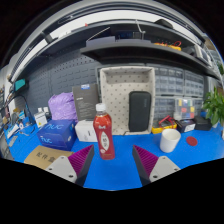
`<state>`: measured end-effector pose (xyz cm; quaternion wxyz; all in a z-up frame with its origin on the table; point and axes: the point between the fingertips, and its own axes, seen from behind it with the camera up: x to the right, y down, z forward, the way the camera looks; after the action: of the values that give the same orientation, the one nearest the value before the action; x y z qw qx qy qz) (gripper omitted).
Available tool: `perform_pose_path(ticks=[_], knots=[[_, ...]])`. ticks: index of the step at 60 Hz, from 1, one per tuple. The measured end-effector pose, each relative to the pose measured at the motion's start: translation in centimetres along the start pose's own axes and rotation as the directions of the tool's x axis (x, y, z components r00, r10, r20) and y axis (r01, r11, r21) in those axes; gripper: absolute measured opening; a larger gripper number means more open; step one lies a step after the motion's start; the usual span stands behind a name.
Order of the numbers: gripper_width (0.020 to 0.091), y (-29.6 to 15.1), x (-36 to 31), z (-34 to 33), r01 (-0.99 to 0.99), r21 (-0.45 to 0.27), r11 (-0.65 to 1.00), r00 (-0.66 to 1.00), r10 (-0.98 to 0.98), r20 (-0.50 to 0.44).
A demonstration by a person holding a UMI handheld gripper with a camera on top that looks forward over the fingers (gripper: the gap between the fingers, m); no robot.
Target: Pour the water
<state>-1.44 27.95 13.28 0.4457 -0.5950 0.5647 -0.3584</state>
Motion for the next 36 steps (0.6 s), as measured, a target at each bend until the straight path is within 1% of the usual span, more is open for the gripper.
perform_pose_path(ticks=[9,19,22,25,27,31,34,35,36], knots=[[0.0789,0.0,-2.3,6.6,0.015,-0.013,1.0,1.0,-0.014,0.017],[0.0786,-0.2,-3.4,11.9,0.027,-0.016,0.999,0.999,-0.027,0.016],[0.0778,-0.4,-3.4,13.2,0.033,-0.003,0.999,0.999,-0.033,0.008],[0.0761,-0.9,-3.6,14.2,0.04,0.029,0.999,0.999,-0.04,0.005],[0.0735,-1.0,-3.9,14.8,0.04,0.044,0.998,0.999,-0.04,0.012],[0.0656,-0.8,-3.9,15.9,0.035,0.054,0.998,0.999,-0.035,0.012],[0.048,-1.0,-2.8,16.1,0.047,0.072,0.996,0.998,-0.045,-0.033],[0.0451,-1.0,-2.7,16.2,0.049,0.076,0.996,0.998,-0.046,-0.038],[0.0454,-0.9,-2.8,16.2,0.042,0.079,0.996,0.999,-0.039,-0.031]])
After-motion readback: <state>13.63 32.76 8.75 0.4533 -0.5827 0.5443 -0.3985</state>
